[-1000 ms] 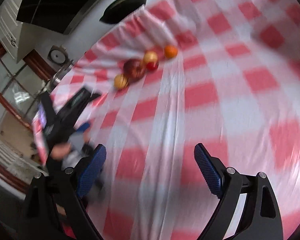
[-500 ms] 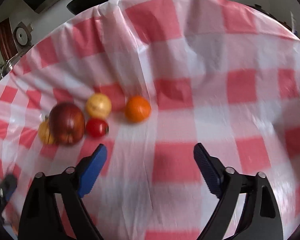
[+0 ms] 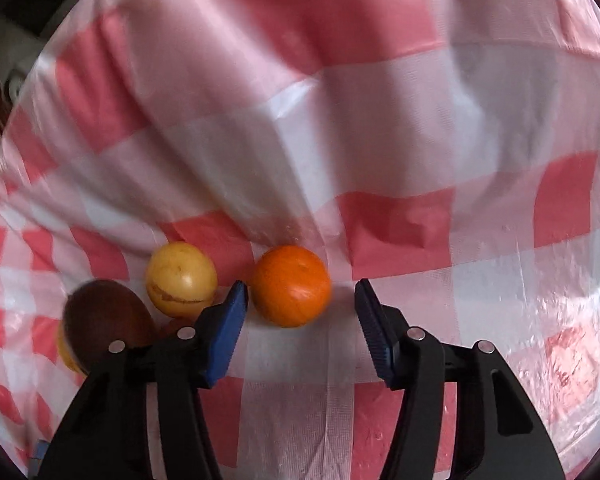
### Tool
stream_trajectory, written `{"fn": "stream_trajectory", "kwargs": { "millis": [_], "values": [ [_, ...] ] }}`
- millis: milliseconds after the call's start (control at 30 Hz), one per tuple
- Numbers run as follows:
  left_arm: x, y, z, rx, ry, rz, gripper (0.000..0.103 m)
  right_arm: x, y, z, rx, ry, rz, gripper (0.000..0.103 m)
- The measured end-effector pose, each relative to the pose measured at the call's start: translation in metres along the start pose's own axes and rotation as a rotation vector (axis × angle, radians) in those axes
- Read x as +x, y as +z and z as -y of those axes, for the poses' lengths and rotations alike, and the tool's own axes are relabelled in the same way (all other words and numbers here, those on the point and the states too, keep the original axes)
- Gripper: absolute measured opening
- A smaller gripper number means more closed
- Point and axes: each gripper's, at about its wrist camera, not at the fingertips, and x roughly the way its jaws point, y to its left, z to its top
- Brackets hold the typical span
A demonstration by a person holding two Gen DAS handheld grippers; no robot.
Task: Organize fruits
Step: 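Grasp an orange with the right gripper while the left grasps a red apple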
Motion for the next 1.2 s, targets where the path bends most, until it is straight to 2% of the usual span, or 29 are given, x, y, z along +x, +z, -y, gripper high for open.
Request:
{"fn": "stream_trajectory", "kwargs": {
  "millis": [67,133,167,300,400,467,633,733,800,833,867,933,1000,1033,1100,1133,1200],
  "values": [
    [0.0,0.0,0.0,0.004,-0.001,0.001,0.101,0.003,0.004,-0.006,-0.025,-0.012,-0.003,0.054],
    [-0.001,0.0,0.0,0.003,-0.003,0.002,0.101,0.005,0.005,-0.009,-0.05,-0.029,-0.002,0.042],
    [-0.001,0.0,-0.001,0.001,-0.004,0.001,0.101,0.004,0.005,-0.009,-0.057,-0.025,-0.001,0.039],
    [-0.001,0.0,-0.002,-0.005,-0.01,-0.001,0.101,-0.021,-0.014,0.002,-0.022,0.03,0.04,0.038],
    [-0.002,0.0,-0.002,-0.002,-0.014,-0.001,0.101,-0.051,-0.036,0.022,0.045,0.092,0.094,0.038],
    [-0.002,0.0,-0.001,0.003,-0.018,0.001,0.101,-0.065,-0.048,0.039,0.104,0.101,0.122,0.038],
    [-0.004,-0.001,0.003,0.024,-0.026,0.003,0.101,-0.069,-0.055,0.069,0.226,0.128,0.157,0.038],
    [-0.006,-0.003,0.009,0.062,-0.026,0.002,0.101,-0.062,-0.054,0.073,0.238,0.168,0.154,0.038],
    [-0.005,-0.002,0.021,0.135,-0.039,-0.024,0.101,-0.059,-0.054,0.076,0.249,0.189,0.158,0.038],
    [-0.001,0.001,0.032,0.206,-0.066,-0.048,0.101,-0.061,-0.054,0.069,0.252,0.196,0.161,0.038],
    [0.003,0.006,0.045,0.301,-0.08,-0.054,0.101,-0.061,-0.054,0.069,0.253,0.207,0.163,0.038],
    [0.006,0.019,0.07,0.487,-0.046,-0.009,0.101,-0.061,-0.055,0.067,0.248,0.222,0.167,0.038],
    [0.015,0.035,0.093,0.647,-0.082,-0.019,0.101,-0.062,-0.054,0.065,0.247,0.23,0.167,0.038],
    [0.026,0.046,0.105,0.719,-0.134,-0.066,0.101,-0.064,-0.054,0.067,0.245,0.231,0.168,0.038],
    [0.048,0.059,0.12,0.799,-0.198,-0.181,0.101,-0.063,-0.054,0.067,0.243,0.232,0.163,0.038],
    [0.062,0.064,0.131,0.866,-0.201,-0.231,0.101,-0.063,-0.054,0.067,0.243,0.232,0.161,0.038],
    [0.078,0.063,0.143,0.958,-0.183,-0.271,0.101,-0.063,-0.055,0.067,0.243,0.236,0.161,0.038]
  ]
}}
